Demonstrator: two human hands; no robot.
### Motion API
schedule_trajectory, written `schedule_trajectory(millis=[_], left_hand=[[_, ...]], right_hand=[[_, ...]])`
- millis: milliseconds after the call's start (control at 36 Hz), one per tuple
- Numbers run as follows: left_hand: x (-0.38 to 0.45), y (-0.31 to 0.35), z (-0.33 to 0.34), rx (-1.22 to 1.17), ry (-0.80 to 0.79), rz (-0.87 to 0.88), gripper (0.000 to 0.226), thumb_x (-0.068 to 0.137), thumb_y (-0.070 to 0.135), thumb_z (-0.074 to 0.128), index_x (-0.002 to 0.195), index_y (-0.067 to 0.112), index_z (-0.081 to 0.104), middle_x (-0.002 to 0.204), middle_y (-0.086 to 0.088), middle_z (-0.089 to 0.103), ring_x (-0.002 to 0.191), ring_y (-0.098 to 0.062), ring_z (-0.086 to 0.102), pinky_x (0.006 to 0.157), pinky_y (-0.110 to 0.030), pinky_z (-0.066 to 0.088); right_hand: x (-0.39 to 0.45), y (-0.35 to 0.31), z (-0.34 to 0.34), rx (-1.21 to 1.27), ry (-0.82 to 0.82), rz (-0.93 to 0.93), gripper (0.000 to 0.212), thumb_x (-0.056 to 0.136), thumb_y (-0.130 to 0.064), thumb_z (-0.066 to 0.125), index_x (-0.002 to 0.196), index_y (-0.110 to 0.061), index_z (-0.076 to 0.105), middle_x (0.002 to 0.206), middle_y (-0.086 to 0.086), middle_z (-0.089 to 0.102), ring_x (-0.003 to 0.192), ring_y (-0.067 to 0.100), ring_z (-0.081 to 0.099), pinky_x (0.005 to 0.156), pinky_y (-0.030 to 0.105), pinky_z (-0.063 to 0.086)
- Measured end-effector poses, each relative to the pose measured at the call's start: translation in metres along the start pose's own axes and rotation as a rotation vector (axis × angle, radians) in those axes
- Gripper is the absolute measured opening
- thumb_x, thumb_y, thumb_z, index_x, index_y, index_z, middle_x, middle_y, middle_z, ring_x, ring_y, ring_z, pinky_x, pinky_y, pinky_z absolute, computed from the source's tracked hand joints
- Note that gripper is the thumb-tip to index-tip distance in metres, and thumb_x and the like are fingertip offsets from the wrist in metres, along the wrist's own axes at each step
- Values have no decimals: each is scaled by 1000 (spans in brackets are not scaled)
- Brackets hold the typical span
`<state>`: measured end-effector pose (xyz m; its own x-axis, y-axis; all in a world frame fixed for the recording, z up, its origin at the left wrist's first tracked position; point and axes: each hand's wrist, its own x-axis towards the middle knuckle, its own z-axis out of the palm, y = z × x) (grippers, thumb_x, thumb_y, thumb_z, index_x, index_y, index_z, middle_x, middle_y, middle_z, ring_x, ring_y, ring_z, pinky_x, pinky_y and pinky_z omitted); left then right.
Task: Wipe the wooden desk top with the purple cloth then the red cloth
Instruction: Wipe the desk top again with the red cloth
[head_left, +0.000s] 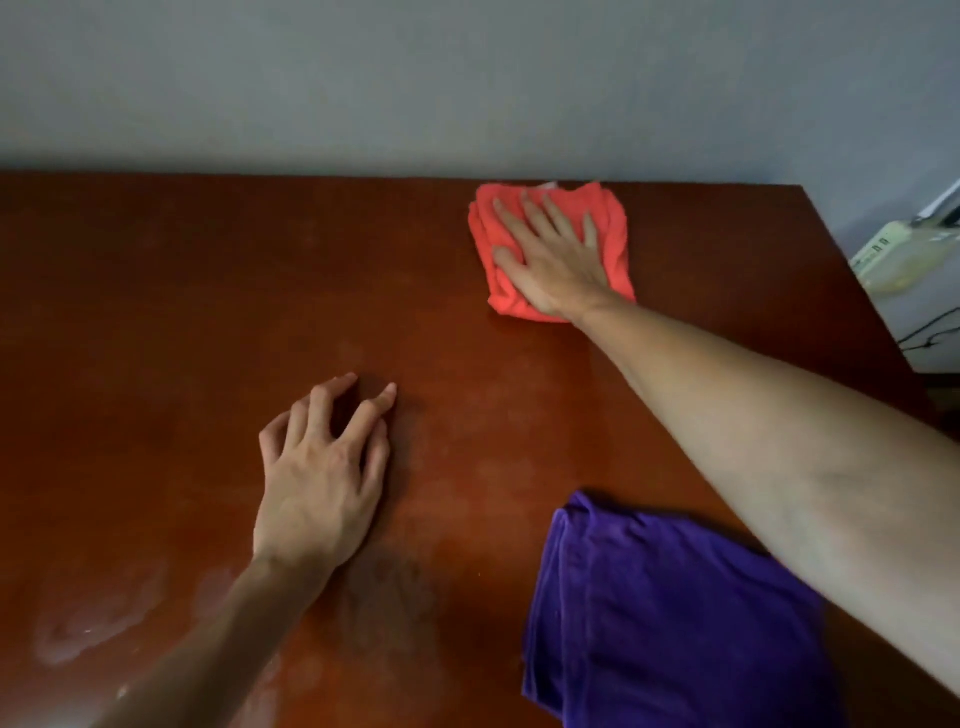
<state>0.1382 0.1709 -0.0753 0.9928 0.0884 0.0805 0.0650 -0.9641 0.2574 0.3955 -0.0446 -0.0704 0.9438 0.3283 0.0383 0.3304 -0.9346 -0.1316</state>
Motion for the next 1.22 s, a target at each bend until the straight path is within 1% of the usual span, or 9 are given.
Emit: schedule_trajectory(millis=[167, 250, 500, 611, 722, 806, 917, 1000, 1222], left_hand=[[-3, -5, -3, -132, 66, 17, 36, 104, 35, 38, 135, 30, 54, 137, -1, 42, 124, -21, 44, 106, -47, 28], [-10, -10, -10, -235, 135, -12, 31, 102, 29, 45, 130, 28, 56, 131, 1, 46, 118, -20, 49, 102, -44, 29], [-19, -92, -42, -53, 40, -60, 37, 100, 35, 45, 134, 27, 56, 139, -6, 43, 126, -28, 46, 107, -53, 30], [-16, -125, -40, -33, -9, -137, 44, 102, 45, 32, 142, 37, 46, 144, -7, 38, 133, -31, 40, 112, -57, 26], [-22, -129, -34, -25, -29, -116, 51, 101, 51, 18, 149, 44, 32, 155, -6, 29, 144, -28, 28, 117, -53, 19], [-21, -129, -34, -24, -16, -115, 51, 101, 49, 20, 150, 42, 34, 155, -7, 30, 145, -27, 28, 116, -51, 20], [-21, -128, -32, -1, -12, -114, 50, 101, 45, 24, 150, 40, 35, 154, -7, 32, 145, -25, 28, 115, -50, 23], [-20, -129, -32, 15, -13, -114, 50, 101, 43, 28, 149, 39, 38, 153, -6, 34, 144, -23, 30, 112, -48, 25], [-23, -131, -30, 19, 17, -81, 49, 101, 41, 30, 149, 37, 40, 153, -6, 35, 147, -22, 27, 113, -47, 26]], right_hand=[[-89, -57, 5, 1, 18, -31, 62, 102, -57, 30, 160, -44, 12, 171, -6, 12, 157, 17, 5, 123, 56, 2], [-135, -82, 7, -7, 18, -24, 68, 95, -63, 16, 160, -44, 11, 171, -7, 12, 157, 17, 5, 122, 56, 2], [-177, -108, 15, -37, 3, 8, 75, 89, -67, 2, 160, -46, 4, 171, -8, 6, 157, 16, 2, 124, 55, 2], [-160, -103, 14, -44, 7, -18, 73, 90, -66, 7, 160, -47, 7, 171, -8, 10, 157, 16, 5, 124, 54, 3], [-110, -102, 12, -3, -2, -45, 75, 87, -67, 8, 159, -47, 12, 170, -7, 13, 157, 16, 6, 123, 55, 4], [-60, -99, 14, 3, -19, -56, 75, 87, -67, 8, 159, -47, 12, 170, -6, 13, 157, 16, 6, 123, 55, 5], [3, -93, 18, 2, -25, -66, 62, 101, -57, 29, 159, -45, 13, 171, -4, 12, 157, 16, 7, 122, 56, 5], [38, -90, 17, 10, -26, -75, 61, 103, -54, 34, 160, -44, 16, 170, -3, 14, 156, 16, 8, 122, 56, 5], [78, -83, 10, -7, -47, -154, 80, 84, -68, 8, 160, -42, 16, 170, -3, 16, 156, 17, 12, 121, 56, 11]])
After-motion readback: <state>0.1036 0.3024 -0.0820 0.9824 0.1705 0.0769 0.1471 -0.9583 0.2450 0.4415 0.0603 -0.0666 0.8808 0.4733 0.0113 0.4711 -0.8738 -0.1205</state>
